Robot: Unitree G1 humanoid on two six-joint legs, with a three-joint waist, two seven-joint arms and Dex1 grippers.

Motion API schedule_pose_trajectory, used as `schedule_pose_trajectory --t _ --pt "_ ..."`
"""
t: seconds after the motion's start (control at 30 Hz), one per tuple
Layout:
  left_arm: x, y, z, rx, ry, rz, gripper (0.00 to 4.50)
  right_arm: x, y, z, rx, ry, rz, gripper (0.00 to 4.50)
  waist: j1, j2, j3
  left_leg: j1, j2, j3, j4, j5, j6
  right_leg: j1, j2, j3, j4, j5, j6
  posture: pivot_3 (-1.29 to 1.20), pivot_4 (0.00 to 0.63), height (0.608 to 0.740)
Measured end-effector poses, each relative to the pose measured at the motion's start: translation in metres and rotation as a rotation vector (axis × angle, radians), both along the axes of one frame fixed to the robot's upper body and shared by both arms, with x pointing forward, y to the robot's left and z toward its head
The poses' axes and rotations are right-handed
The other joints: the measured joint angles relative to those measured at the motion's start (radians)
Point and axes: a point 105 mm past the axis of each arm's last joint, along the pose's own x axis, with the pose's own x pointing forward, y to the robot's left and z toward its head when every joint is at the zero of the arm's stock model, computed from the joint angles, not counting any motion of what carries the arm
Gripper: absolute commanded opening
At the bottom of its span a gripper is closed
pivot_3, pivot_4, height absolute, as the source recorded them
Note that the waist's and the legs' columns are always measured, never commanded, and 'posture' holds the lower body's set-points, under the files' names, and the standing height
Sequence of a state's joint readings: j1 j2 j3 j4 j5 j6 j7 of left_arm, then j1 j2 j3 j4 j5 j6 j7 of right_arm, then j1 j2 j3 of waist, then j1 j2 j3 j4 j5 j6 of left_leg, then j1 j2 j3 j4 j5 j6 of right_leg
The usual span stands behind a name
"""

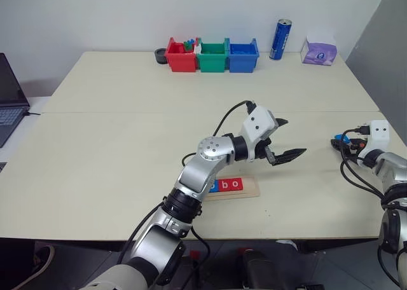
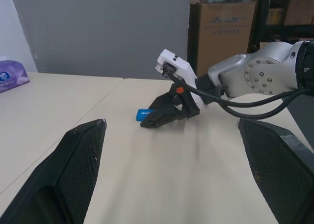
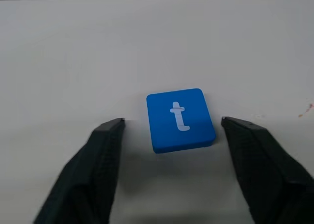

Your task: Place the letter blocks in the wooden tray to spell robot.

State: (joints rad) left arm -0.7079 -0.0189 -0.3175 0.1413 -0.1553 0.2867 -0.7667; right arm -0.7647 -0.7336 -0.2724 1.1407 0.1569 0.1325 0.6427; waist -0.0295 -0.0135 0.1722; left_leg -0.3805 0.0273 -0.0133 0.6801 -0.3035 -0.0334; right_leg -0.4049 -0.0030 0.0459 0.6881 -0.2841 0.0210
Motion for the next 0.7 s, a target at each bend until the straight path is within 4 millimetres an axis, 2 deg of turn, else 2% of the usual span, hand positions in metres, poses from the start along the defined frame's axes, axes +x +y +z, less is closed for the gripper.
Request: schedule_pose_trajectory --t 0.07,0.1,0.47,0.57,0.7 --pt "-0.001 0.001 0.001 0.0 -0.001 0.001 4.5 0.0 0.001 0.0 0.0 -0.001 0.006 1.68 0.0 0.0 0.0 0.0 0.0 0.0 0.0 0.0 0.0 0.0 0.0 0.0 0.0 0.0 0.0 0.0 0.15 0.74" --pt "-0.001 0.002 0.0 0.001 -0.001 0.001 4.5 0.0 0.001 0.0 -0.001 -0.002 0.008 1.45 0.0 0.0 0.0 0.0 0.0 0.0 0.0 0.0 0.0 0.0 0.0 0.0 0.0 0.0 0.0 0.0 0.15 0.74" --pt "-0.001 0.008 -0.001 0.009 -0.005 0.005 4.5 0.001 0.002 0.001 -0.031 0.002 0.024 1.47 -0.002 0.0 0.0 0.0 0.0 0.0 0.0 0.0 -0.001 0.0 0.0 0.0 0.0 0.0 0.0 0.0 0.15 0.74" --pt "-0.011 0.034 -0.008 0.028 -0.034 -0.007 4.5 -0.003 0.014 0.004 -0.081 -0.007 0.068 1.47 -0.005 0.001 0.0 0.0 0.003 -0.001 -0.002 0.0 -0.001 -0.001 0.0 0.0 0.0 0.0 0.0 0.0 0.15 0.74" --pt "-0.022 0.091 -0.024 0.102 -0.048 0.013 4.5 -0.029 0.059 -0.002 -0.102 0.015 0.122 1.47 -0.001 0.004 -0.002 -0.001 0.012 -0.006 -0.002 0.001 -0.001 -0.002 0.0 -0.003 0.002 -0.001 -0.001 0.0 0.15 0.74"
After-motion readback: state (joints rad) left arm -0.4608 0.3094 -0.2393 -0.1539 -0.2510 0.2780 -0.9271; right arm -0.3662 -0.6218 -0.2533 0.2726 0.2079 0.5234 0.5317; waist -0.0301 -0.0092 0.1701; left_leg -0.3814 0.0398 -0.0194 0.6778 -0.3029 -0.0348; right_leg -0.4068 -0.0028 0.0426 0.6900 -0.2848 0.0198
